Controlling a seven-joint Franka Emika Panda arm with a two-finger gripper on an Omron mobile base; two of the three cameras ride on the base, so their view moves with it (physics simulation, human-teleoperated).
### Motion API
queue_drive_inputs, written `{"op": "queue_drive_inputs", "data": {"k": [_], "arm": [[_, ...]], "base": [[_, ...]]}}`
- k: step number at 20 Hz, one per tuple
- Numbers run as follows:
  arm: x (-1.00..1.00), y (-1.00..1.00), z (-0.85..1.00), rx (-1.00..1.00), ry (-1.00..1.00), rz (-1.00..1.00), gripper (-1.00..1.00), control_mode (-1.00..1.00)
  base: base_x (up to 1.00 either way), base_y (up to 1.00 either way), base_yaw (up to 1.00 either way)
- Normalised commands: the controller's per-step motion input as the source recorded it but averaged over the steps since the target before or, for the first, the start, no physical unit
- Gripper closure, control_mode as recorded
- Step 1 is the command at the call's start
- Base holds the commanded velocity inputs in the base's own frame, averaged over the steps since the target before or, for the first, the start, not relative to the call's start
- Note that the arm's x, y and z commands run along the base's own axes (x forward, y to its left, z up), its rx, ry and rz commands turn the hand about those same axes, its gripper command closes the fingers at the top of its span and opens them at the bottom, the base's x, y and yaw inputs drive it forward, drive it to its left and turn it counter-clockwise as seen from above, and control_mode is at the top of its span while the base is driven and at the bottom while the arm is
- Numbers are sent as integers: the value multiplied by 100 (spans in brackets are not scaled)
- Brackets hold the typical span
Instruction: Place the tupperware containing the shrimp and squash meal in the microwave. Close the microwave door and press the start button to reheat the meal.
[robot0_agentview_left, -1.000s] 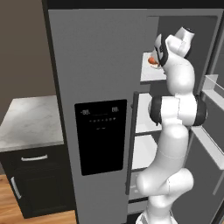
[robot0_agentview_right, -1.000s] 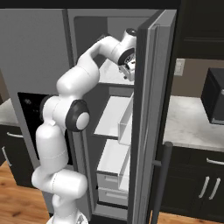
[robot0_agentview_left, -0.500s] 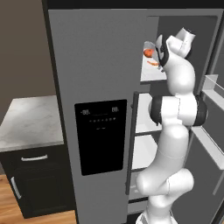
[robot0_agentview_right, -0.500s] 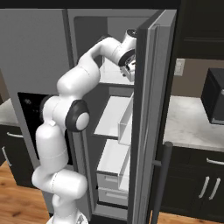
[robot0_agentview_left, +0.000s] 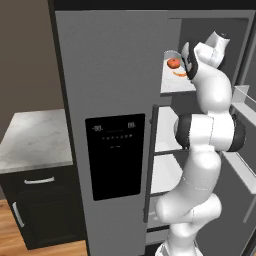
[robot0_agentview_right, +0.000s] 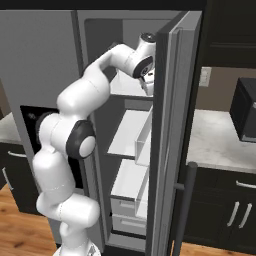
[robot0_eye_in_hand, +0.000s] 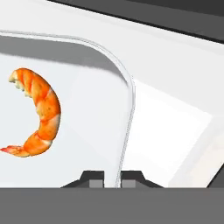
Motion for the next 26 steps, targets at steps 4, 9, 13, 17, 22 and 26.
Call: {"op": "queue_drive_inputs", "data": {"k": [4, 9, 13, 17, 22, 26], "arm": [[-96, -14, 12, 0, 4, -15, 100, -100], [-100, -1, 0, 0, 0, -14, 100, -100], [-100, 0, 0, 0, 0, -14, 100, -100], [-100, 0, 14, 3, -1, -13, 100, -100], [-100, 5, 7, 6, -9, -9, 100, -100], [-100, 34, -1, 8, -9, -1, 100, -100]], "base": [[0, 0, 0], [0, 0, 0], [0, 0, 0], [0, 0, 0], [0, 0, 0], [0, 0, 0]]}}
